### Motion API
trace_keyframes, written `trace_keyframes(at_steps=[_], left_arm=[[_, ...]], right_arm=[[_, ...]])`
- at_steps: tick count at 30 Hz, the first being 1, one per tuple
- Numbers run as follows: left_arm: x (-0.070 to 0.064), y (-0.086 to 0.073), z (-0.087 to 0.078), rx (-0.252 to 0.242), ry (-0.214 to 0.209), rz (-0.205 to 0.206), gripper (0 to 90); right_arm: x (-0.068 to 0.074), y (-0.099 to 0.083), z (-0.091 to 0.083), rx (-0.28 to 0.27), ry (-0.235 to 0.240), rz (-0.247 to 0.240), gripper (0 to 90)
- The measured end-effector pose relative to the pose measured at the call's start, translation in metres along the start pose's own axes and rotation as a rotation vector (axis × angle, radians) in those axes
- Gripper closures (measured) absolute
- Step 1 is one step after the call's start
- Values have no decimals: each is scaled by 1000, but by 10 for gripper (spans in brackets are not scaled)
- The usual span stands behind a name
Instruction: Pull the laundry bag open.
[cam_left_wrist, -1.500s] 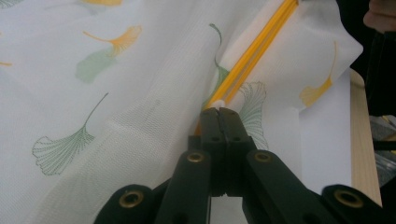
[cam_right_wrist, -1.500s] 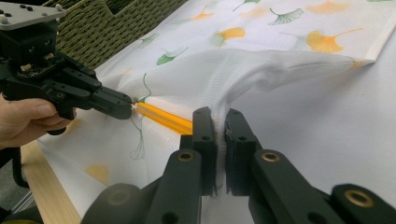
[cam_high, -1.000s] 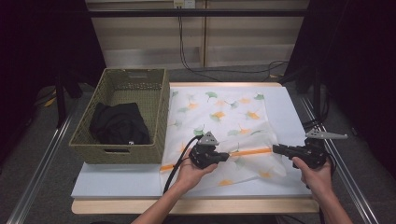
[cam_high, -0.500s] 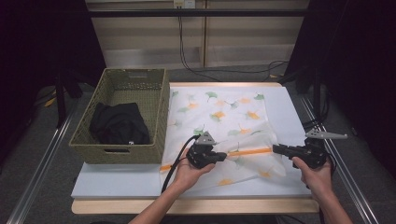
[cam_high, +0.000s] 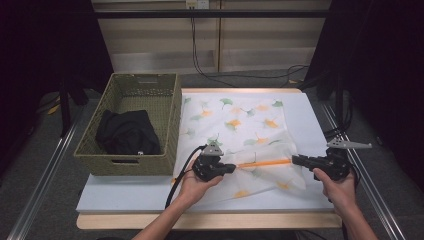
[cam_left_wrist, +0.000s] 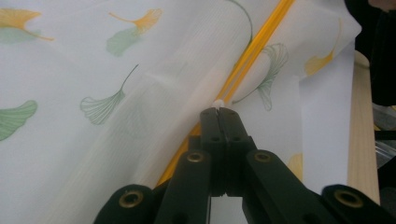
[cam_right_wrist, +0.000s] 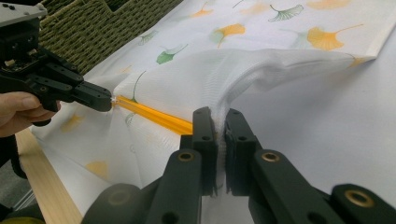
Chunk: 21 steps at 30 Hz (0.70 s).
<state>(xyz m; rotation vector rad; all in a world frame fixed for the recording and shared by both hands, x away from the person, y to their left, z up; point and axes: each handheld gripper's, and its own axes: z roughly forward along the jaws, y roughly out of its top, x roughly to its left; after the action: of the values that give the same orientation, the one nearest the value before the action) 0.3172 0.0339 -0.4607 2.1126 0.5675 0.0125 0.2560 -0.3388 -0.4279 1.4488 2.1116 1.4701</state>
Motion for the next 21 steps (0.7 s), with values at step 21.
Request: trace_keyframes(at_steps=[21], left_arm=[[9,-9,-19,10,14,-19,900]], right_arm=[[-2,-1,-1,-1,7,5,855]])
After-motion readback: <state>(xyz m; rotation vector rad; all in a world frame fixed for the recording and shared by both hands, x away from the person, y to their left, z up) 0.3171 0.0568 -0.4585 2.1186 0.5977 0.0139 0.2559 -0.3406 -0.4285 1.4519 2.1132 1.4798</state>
